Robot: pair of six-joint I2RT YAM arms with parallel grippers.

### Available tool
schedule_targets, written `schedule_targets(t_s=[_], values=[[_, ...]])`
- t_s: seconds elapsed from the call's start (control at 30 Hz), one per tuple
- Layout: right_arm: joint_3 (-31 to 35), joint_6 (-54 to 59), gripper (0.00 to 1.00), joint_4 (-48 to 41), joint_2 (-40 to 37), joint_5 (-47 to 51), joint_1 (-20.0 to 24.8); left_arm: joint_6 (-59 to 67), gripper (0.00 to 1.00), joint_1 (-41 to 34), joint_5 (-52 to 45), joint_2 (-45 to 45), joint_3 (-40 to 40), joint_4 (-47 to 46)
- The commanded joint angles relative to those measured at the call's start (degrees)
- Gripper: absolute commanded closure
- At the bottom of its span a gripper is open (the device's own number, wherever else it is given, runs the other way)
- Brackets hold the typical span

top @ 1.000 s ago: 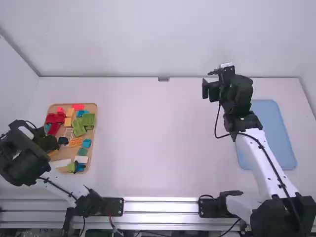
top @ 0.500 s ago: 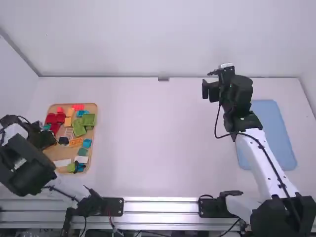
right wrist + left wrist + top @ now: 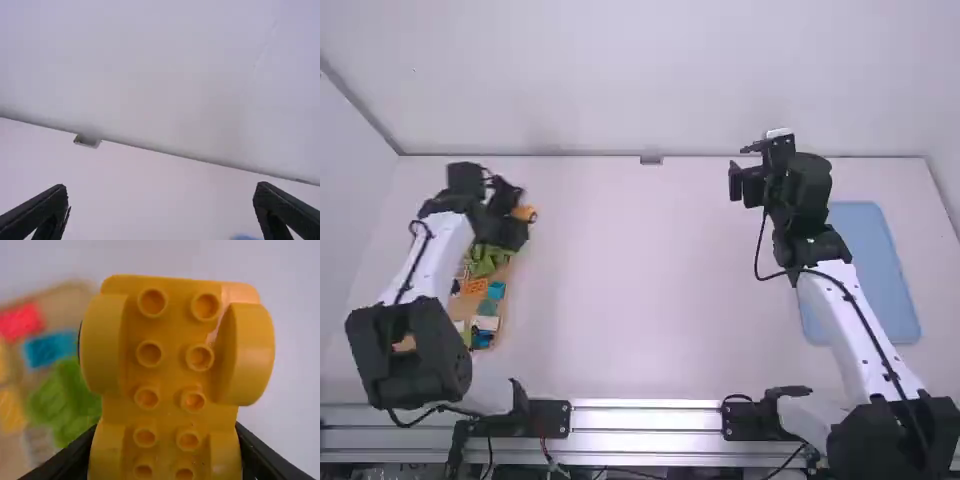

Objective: Assemble lego blocks to make yellow taxi

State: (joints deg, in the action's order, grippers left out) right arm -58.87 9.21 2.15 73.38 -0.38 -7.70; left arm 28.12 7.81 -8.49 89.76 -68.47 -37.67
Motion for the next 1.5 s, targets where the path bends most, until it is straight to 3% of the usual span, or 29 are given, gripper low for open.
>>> schedule_targets(t_s=[0.0,0.27,0.6,0.97,1.2,1.47], values=[[-2.23,-0.37,0.02,-0.02,0.35,0.02,-0.28,5.90,0.74,-7.76,0.48,2.34,-0.50,0.59],[-2.23,-0.35,0.02,-0.81,0.35,0.04,-0.28,12.37,0.83,-27.43,4.76,13.97,-6.56,0.09],[-2.23,-0.37,0.02,-1.09,0.35,0.02,-0.22,21.64,0.86,-39.01,5.16,23.02,-7.48,1.95],[-2.23,-0.39,0.02,-1.11,0.35,0.02,-0.26,21.27,0.86,-41.57,-0.52,25.14,-7.10,2.93],[-2.23,-0.37,0.02,-1.11,0.35,0.02,-0.22,20.81,0.80,-41.57,-2.73,25.14,-6.14,2.78],[-2.23,-0.37,0.02,-1.14,0.35,0.04,-0.31,20.81,0.58,-41.57,-2.45,25.11,-3.52,5.35]])
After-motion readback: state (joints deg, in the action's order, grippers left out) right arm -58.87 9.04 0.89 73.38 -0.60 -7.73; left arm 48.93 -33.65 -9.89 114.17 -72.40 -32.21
